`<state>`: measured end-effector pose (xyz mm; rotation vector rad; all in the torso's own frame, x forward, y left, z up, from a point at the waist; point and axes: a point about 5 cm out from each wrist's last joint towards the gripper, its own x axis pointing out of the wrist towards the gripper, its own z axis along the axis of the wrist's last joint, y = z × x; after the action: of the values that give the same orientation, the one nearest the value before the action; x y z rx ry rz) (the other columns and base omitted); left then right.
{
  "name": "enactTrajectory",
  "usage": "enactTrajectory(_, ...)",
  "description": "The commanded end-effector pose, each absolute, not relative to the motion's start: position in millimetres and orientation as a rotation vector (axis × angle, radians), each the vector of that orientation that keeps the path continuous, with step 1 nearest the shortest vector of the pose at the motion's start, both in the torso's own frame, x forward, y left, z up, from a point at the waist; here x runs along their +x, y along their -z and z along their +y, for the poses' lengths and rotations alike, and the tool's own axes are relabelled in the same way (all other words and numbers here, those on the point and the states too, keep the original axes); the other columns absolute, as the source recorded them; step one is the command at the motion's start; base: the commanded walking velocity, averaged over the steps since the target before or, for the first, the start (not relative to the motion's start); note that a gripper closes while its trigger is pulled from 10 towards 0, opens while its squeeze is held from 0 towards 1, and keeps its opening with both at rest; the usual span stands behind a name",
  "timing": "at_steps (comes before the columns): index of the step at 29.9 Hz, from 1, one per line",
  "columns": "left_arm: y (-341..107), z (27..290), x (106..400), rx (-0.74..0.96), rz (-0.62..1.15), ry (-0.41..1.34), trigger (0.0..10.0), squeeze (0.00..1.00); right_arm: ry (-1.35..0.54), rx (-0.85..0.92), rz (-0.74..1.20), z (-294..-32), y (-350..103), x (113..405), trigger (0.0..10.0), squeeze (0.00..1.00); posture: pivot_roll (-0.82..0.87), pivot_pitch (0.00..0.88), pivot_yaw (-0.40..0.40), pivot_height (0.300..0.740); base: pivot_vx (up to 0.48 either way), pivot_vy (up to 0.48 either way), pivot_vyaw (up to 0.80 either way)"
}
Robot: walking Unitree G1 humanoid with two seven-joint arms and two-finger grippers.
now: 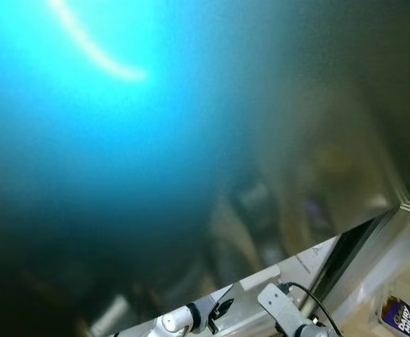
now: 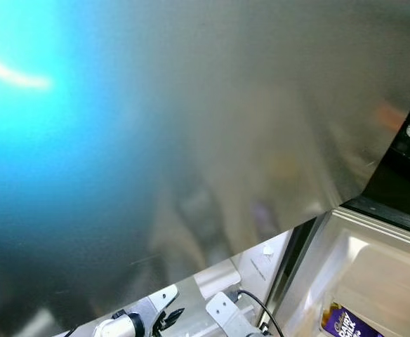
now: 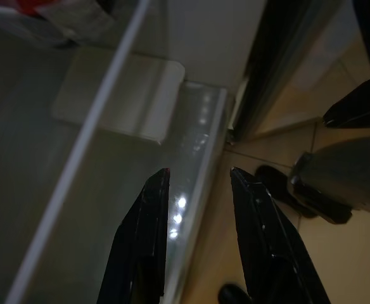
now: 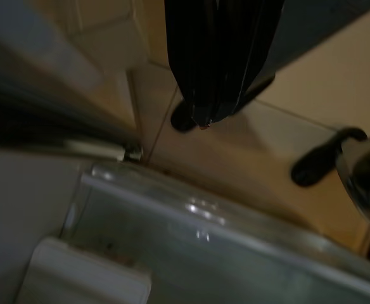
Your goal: Restocking fridge
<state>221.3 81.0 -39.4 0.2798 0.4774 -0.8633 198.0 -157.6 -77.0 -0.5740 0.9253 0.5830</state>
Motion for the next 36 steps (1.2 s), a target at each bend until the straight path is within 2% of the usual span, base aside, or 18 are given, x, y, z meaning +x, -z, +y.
enactTrajectory(1,43.9,86.3,218.2,0.293,0.512,0.85,10.0,0.0,-0.587,-0.597,0.972,-160.6,83.3,186.6,10.0,0.0,-0.05,0.025,0.033,0.74,0.0,0.0,0.0)
enactTrajectory(36,51.2,95.8,212.9,0.294,0.572,0.813,10.0,0.0,-0.573,-0.592,0.999,-164.1,89.5,173.5,10.0,0.0,-0.05,0.036,0.035,0.74,-0.269,0.0,0.0)
